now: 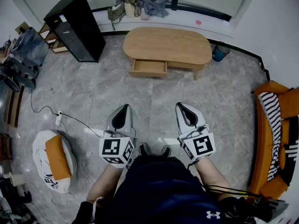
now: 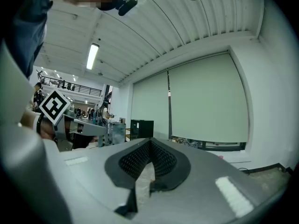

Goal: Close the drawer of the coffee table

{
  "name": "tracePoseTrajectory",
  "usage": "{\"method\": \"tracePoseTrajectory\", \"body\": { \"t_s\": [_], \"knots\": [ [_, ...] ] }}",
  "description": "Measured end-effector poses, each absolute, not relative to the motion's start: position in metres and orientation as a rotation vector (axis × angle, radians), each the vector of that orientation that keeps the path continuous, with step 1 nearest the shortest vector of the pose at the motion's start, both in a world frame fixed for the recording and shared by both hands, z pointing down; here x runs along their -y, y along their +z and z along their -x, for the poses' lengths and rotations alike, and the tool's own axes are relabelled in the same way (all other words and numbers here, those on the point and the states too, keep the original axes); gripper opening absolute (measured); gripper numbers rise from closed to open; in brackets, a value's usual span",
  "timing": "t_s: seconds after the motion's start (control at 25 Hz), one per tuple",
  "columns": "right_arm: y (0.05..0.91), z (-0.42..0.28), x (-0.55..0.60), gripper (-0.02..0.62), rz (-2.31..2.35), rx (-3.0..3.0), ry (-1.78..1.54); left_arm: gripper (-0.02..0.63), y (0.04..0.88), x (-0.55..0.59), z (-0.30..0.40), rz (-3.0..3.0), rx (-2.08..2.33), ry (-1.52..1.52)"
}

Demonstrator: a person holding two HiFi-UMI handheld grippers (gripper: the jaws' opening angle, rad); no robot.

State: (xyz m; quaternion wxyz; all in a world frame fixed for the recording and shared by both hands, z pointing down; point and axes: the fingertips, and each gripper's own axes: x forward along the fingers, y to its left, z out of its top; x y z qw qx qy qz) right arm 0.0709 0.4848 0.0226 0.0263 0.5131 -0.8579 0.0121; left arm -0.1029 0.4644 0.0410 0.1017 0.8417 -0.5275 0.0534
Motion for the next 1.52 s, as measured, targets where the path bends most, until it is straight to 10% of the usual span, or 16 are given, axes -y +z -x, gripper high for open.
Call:
{"method": "tracePoseTrajectory", "body": {
  "t_s": [1.52],
  "knots": [
    [0.038,-0.017,-0.336,0.002,-1.690,2.590,0.058,0.002,0.072,-0.333,0.202,-2.468,1.569,0.245]
  ]
}}
